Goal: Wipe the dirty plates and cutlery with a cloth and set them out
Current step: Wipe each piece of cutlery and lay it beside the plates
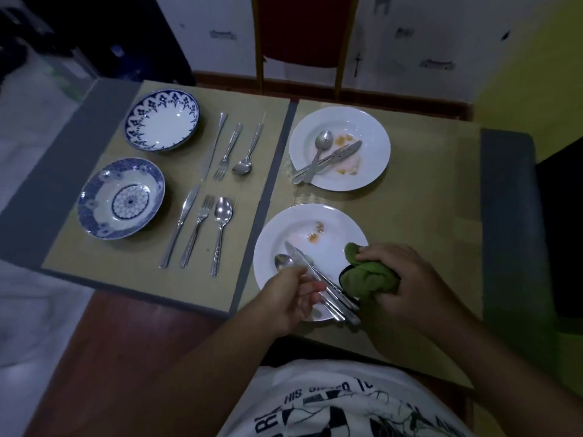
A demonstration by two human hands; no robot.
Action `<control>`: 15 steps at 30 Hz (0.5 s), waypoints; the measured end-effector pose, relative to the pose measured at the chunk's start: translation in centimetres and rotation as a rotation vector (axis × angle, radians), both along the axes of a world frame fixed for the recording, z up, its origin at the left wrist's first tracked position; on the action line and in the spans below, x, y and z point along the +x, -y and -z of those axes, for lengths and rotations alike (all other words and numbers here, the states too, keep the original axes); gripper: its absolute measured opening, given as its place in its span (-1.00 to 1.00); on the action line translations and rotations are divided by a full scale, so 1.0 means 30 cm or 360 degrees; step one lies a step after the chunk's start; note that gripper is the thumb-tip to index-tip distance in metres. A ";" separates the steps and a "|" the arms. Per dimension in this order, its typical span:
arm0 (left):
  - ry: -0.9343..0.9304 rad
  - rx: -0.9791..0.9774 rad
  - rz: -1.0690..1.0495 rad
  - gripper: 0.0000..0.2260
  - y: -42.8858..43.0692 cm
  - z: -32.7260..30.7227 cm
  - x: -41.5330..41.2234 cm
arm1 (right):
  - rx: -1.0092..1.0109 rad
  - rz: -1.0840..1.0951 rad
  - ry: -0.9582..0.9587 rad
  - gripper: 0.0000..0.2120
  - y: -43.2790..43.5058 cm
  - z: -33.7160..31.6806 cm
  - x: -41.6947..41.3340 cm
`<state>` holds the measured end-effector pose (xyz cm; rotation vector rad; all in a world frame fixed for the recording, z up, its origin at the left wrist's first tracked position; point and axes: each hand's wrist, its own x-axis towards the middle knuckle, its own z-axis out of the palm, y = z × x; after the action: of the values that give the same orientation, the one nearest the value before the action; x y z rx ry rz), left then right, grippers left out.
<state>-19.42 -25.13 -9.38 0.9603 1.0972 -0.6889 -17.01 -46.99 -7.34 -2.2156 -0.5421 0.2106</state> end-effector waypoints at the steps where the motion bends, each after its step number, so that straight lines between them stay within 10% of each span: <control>1: -0.0004 0.0030 0.0004 -0.83 0.010 -0.001 0.002 | 0.0007 -0.0021 0.0000 -0.41 0.007 0.001 0.006; 15: 0.0024 0.0537 0.0443 -0.78 0.118 0.036 0.039 | 0.0078 -0.0093 -0.0028 -0.37 0.039 0.028 0.053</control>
<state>-18.26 -28.66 -10.47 1.4243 1.0972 -0.7321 -15.41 -48.17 -8.19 -2.1504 -0.5971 0.2446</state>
